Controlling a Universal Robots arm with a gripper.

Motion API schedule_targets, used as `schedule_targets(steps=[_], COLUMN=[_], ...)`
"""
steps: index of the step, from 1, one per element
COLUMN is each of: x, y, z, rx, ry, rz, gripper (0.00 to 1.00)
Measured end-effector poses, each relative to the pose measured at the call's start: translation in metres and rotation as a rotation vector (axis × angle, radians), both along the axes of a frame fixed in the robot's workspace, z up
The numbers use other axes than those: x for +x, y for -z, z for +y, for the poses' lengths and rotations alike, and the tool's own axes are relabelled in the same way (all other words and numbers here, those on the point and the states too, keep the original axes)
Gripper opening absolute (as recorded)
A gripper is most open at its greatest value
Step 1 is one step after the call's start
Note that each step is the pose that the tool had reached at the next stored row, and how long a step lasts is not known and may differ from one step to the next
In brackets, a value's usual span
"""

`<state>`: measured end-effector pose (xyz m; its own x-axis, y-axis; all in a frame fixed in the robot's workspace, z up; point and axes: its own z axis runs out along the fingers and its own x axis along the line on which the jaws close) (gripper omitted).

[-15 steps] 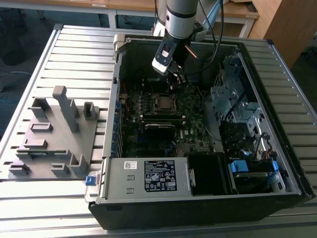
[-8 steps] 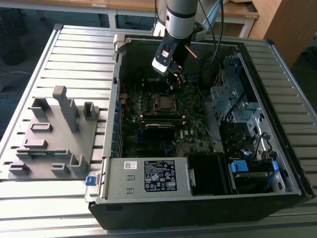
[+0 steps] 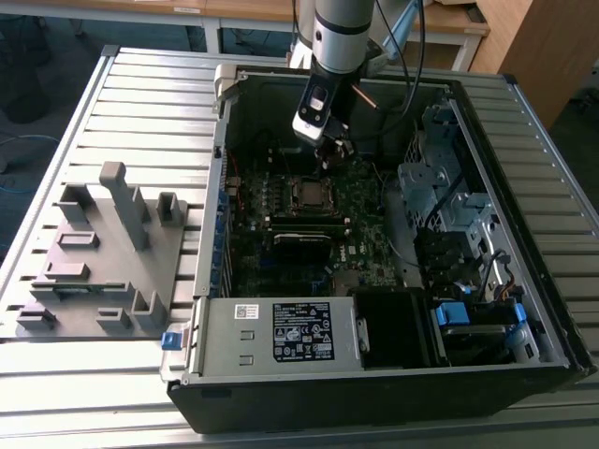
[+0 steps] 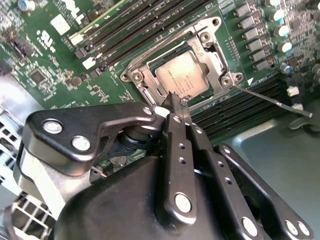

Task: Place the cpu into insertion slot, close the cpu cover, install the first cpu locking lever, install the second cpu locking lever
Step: 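Close the cpu cover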

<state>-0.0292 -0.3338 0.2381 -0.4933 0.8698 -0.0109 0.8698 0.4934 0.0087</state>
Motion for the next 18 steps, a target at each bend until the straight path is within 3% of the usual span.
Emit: schedule_targets(steps=[18], x=[0.0], y=[0.0019], z=[0.0], rx=[0.0037], ry=[-0.3], rz=[0.0], gripper=[0.1])
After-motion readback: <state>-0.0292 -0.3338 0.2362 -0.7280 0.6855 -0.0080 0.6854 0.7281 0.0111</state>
